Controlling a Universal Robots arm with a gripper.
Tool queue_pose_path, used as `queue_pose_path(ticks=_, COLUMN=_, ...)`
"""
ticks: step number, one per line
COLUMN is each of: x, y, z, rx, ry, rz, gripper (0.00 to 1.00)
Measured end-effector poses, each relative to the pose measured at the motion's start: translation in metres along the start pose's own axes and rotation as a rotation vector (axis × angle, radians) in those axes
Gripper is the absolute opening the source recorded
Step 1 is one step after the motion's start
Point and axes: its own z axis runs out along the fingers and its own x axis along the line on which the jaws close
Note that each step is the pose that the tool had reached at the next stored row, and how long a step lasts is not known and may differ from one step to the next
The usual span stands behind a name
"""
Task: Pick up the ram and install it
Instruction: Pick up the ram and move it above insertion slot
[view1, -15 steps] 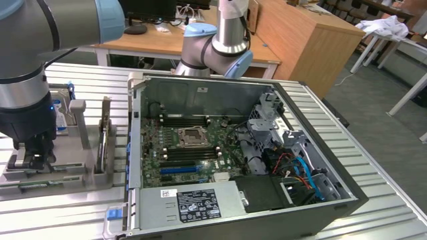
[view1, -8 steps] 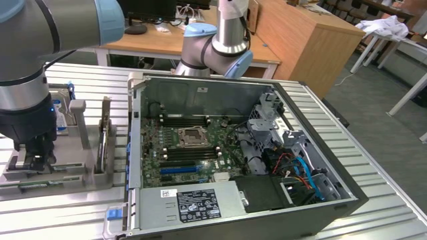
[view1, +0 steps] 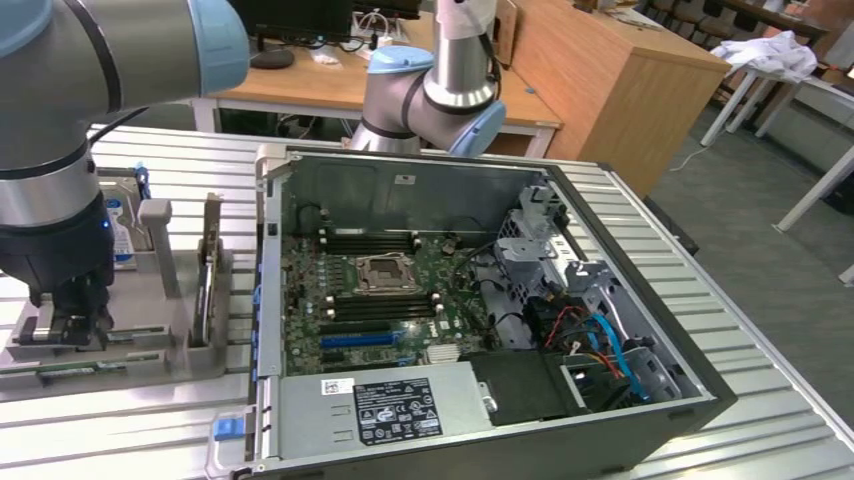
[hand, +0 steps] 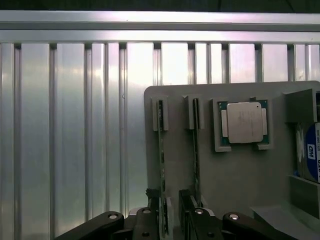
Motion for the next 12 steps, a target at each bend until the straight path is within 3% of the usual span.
queue_pose_path(ticks=12, x=0.0008, y=-0.0003, z=0.0089, rx=0.0000, ry=-0.0001, rz=0.000, gripper=0.30)
